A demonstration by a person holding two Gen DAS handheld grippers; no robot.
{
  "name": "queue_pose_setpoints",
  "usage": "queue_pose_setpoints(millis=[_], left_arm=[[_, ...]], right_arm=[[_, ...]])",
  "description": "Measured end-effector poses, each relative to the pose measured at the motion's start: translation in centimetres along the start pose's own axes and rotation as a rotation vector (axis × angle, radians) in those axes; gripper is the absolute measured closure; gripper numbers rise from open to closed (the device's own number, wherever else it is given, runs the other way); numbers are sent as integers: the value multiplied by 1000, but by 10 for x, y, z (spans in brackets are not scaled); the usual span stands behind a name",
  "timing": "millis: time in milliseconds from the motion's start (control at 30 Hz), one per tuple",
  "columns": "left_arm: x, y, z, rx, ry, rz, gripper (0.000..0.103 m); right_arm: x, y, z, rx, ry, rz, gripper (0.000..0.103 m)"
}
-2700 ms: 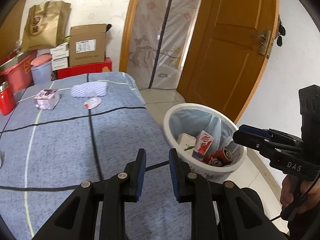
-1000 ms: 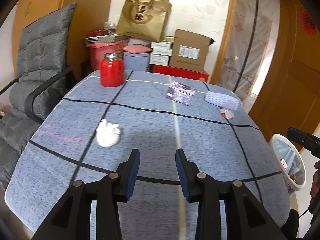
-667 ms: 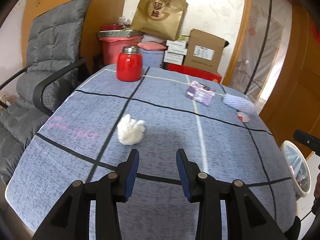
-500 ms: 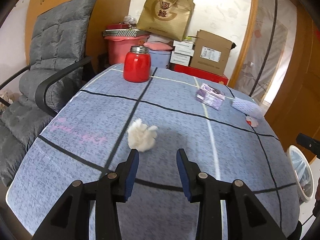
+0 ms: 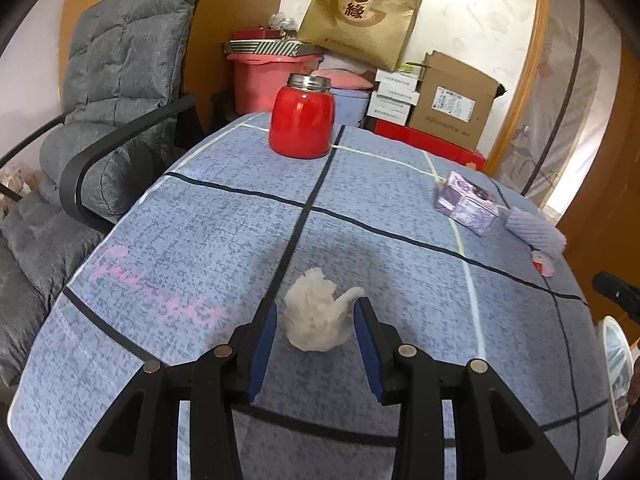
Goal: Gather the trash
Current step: 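Grasp the white tissue with the left gripper while the right grasps the clear cup, then lift the tissue and cup and carry them toward the wastebasket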
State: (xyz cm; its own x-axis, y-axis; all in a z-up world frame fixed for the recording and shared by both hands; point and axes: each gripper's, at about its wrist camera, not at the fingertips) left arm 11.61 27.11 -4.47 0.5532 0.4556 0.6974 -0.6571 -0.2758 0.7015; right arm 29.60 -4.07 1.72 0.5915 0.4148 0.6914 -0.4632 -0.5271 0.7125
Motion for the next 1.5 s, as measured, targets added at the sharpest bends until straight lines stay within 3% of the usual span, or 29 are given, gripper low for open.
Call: queue_pose_setpoints(millis=[300, 733, 867, 1100, 1500], left_arm=[[3, -22, -4, -40, 43, -72, 63], [4, -26, 0, -38, 43, -76, 63], [5, -27, 2, -36, 33, -79, 69], [2, -18, 10, -69, 9, -57, 72], [-26, 32, 51, -163, -66, -26, 72]], right_arm=[[24, -38, 15, -40, -17, -14, 57], [32, -74, 26, -53, -36, -63, 57], [30, -76, 28, -32, -48, -66, 73], [20, -54, 24, 20, -66, -33, 74], [-23, 24, -5, 74, -63, 22, 74]])
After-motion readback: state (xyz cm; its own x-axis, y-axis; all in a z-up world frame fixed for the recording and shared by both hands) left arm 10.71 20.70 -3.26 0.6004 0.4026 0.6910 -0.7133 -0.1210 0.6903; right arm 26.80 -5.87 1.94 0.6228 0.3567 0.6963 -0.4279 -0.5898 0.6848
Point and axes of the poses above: each gripper's, at about its wrist camera, not at the fingertips, and y roughly against the way its jaws point, z to its right, x to its top, and after that the axes turned 2 degrees about x, right-handed
